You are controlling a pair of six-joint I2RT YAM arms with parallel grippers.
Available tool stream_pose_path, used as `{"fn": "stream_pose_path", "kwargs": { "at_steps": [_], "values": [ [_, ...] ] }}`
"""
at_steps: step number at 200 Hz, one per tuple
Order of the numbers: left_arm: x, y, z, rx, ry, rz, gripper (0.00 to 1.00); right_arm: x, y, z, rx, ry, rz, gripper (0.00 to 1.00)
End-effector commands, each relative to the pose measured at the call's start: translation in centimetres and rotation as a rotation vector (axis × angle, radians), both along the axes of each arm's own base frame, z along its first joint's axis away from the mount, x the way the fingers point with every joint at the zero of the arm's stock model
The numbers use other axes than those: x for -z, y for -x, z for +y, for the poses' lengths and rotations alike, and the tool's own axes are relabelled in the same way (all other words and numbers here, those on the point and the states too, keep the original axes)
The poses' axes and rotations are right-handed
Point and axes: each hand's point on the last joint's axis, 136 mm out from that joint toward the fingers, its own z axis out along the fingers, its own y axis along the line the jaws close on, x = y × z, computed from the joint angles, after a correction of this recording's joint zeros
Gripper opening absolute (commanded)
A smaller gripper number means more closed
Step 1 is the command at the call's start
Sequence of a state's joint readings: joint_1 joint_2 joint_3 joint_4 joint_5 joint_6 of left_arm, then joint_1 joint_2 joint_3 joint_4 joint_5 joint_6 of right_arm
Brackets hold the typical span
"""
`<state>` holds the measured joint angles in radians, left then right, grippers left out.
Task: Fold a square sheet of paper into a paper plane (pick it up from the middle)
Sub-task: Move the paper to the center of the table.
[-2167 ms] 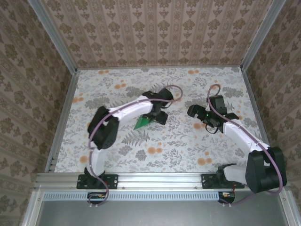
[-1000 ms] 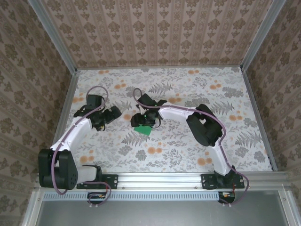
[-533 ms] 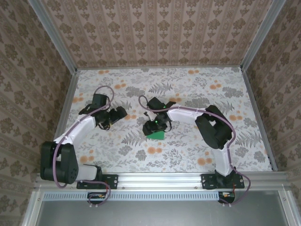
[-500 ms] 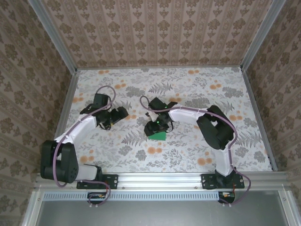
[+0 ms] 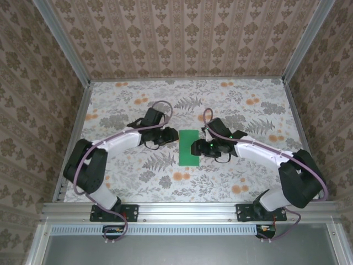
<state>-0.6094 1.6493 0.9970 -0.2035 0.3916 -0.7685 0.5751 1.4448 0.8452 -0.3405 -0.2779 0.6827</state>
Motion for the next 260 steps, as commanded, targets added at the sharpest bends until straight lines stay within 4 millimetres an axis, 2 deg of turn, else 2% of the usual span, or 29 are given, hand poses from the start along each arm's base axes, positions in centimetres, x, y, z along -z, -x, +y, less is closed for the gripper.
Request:
{"fn": "stream_pose_path", "kwargs": {
  "at_steps": [1,38,82,101,167,260],
  "values": [
    [-0.2,-0.8,-2.9,0.050,0.054,0.000,0.29,1.5,-0.2,-1.6,0.135,0.003,0.050,0.61],
    [2.3,-1.0,-4.4,0.076,0.000,0.062,0.21,2.8,0.1,-1.8,0.156,-0.013,0.096,0.59],
    [5.9,-0.8,-3.4,0.054,-0.103,0.127,0.19,3.8,0.4,-1.3,0.147,-0.033,0.138,0.57],
    [6.9,-0.5,-3.0,0.044,-0.123,0.146,0.19,4.1,0.5,-1.1,0.143,-0.035,0.151,0.55],
    [8.4,0.1,-1.8,0.025,-0.177,0.170,0.18,5.1,1.2,-0.3,0.113,-0.055,0.219,0.53],
    [8.8,0.3,-1.5,0.014,-0.183,0.184,0.18,6.0,1.9,1.5,0.078,-0.141,0.277,0.47]
  ]
}}
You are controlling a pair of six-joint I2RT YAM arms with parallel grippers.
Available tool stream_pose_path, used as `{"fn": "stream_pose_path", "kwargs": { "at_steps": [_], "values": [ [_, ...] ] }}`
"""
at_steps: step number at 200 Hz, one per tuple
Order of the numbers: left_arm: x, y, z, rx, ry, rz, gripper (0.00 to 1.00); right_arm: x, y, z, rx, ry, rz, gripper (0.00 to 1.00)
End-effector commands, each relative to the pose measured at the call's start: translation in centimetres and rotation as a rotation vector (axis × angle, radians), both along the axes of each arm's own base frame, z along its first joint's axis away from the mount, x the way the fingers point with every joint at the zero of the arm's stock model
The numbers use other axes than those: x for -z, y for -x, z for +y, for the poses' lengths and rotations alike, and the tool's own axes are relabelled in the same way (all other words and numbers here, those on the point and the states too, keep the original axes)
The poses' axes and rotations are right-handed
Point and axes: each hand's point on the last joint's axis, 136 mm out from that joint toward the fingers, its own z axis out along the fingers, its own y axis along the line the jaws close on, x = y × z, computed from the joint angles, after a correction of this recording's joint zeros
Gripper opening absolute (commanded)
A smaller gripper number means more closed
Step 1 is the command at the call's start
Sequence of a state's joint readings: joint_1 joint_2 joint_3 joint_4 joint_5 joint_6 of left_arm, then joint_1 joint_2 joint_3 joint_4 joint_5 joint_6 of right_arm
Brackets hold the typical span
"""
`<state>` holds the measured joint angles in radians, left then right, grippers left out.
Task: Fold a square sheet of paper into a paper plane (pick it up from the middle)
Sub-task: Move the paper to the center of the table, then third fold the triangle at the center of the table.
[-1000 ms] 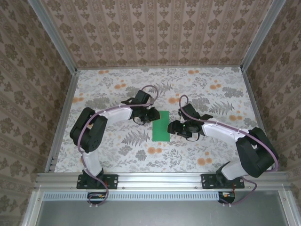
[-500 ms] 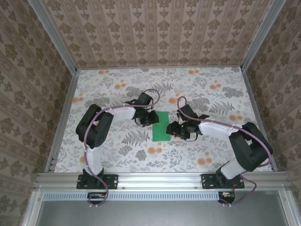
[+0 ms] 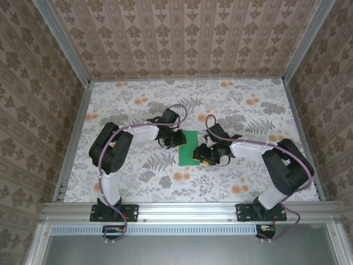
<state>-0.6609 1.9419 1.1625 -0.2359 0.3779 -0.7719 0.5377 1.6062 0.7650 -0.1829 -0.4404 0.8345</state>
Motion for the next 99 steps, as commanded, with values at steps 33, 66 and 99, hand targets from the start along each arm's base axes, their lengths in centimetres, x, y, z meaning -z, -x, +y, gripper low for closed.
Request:
{"fn": "stream_pose_path", "kwargs": {
  "at_steps": [33,66,99],
  "values": [
    [2.3,1.2,1.6,-0.025,-0.082,0.057,0.18,0.7,1.0,1.0,-0.004,-0.070,0.057,0.47],
    [2.3,1.3,1.6,-0.027,-0.084,0.058,0.18,0.1,0.9,1.4,0.014,-0.119,0.045,0.44],
    [2.1,1.3,1.7,-0.026,-0.082,0.055,0.18,-0.8,0.6,1.0,0.054,-0.118,0.010,0.32]
  ]
}}
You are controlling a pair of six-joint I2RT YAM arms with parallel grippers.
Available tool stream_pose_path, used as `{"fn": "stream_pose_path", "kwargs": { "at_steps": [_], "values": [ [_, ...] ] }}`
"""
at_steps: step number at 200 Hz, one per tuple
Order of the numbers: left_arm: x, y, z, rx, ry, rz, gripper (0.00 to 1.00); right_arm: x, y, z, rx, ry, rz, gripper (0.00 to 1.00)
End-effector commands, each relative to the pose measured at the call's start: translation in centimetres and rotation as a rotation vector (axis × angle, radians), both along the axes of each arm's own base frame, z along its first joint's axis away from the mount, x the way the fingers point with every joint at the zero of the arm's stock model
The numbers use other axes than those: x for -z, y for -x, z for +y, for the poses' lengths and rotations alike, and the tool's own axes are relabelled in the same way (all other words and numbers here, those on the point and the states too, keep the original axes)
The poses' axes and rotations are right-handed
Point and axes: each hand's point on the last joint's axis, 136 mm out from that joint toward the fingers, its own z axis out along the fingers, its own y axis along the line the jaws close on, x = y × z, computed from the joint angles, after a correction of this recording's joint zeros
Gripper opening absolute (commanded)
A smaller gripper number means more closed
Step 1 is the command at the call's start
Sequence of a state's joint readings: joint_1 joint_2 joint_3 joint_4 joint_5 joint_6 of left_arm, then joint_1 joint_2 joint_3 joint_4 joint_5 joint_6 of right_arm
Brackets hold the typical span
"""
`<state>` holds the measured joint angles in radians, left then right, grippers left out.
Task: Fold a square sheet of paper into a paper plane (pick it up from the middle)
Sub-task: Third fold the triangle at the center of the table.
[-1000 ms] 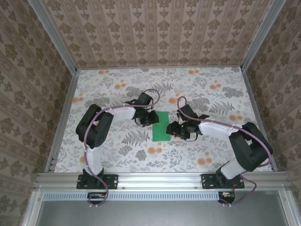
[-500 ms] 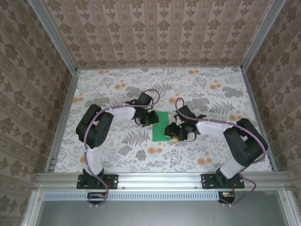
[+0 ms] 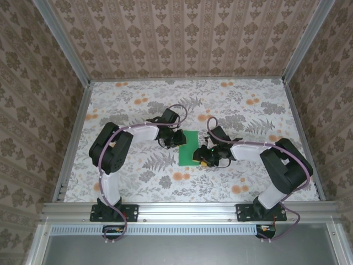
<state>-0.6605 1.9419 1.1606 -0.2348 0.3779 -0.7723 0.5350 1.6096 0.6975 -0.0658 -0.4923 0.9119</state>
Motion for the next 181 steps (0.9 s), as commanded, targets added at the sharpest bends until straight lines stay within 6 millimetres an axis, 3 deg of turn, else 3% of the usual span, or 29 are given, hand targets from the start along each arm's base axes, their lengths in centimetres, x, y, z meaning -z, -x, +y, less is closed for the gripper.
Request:
{"fn": "stream_pose_path", "kwargs": {
  "at_steps": [1,56,79,125,181],
  "values": [
    [2.1,1.2,1.6,-0.026,-0.081,0.053,0.18,-1.4,0.0,0.4,0.018,-0.045,-0.021,0.32],
    [1.5,1.1,1.2,-0.014,-0.058,0.045,0.18,-2.7,-0.6,0.4,0.033,-0.047,-0.054,0.10],
    [0.0,0.9,0.2,0.014,-0.004,0.017,0.18,-3.1,-1.4,0.9,0.032,-0.058,-0.066,0.04],
    [-4.6,-0.4,-1.1,0.085,0.064,-0.096,0.21,-3.5,-2.9,1.5,0.037,-0.036,-0.067,0.02],
    [-3.6,-2.7,1.2,0.046,-0.009,-0.122,0.21,-2.9,-2.4,0.8,0.034,0.026,-0.023,0.02]
  ]
}}
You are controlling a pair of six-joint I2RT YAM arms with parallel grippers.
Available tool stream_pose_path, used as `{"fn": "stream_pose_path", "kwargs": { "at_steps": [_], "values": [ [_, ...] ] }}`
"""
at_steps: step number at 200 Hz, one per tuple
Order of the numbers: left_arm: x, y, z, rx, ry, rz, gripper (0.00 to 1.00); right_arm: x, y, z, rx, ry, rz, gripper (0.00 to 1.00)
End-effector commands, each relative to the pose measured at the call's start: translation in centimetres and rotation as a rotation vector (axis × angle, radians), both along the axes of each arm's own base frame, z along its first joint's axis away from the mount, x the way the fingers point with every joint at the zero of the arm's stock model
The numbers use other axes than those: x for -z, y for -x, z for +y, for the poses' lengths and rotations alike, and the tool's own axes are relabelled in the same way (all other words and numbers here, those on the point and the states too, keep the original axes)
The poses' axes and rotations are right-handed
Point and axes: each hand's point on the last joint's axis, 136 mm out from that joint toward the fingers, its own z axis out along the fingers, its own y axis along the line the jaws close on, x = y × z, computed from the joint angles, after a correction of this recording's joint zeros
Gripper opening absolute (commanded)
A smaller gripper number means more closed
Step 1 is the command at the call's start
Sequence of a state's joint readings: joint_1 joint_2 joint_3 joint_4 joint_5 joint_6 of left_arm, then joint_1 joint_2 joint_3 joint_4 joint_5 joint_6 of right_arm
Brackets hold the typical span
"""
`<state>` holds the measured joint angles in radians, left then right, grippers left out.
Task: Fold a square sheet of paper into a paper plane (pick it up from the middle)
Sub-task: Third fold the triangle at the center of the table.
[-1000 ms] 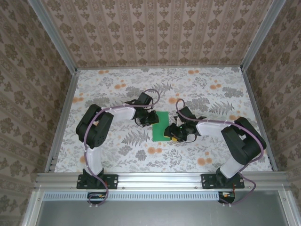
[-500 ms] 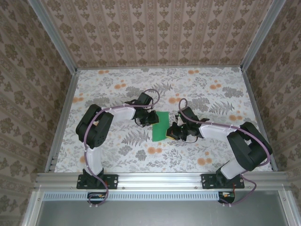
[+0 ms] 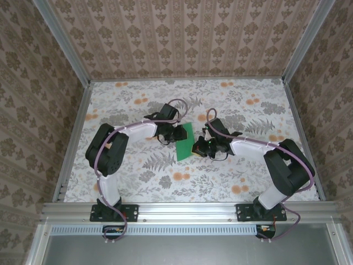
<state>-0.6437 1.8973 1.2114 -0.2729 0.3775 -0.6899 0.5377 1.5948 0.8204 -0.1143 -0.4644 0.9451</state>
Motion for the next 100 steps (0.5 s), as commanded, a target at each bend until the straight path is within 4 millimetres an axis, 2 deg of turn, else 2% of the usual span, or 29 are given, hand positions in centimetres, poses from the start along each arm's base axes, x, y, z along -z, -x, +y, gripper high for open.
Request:
{"fn": "stream_pose_path", "kwargs": {
  "at_steps": [1,57,100],
  "values": [
    [-0.4,-1.2,1.4,-0.006,-0.032,-0.030,0.21,0.8,0.7,-0.7,-0.002,0.057,0.046,0.02],
    [1.9,-0.6,1.8,0.005,-0.064,0.020,0.18,0.6,2.4,-1.7,-0.022,0.075,0.079,0.02],
    [3.8,0.3,2.0,0.015,-0.102,0.064,0.15,0.2,1.2,-0.6,-0.015,0.046,0.066,0.02]
  ]
}}
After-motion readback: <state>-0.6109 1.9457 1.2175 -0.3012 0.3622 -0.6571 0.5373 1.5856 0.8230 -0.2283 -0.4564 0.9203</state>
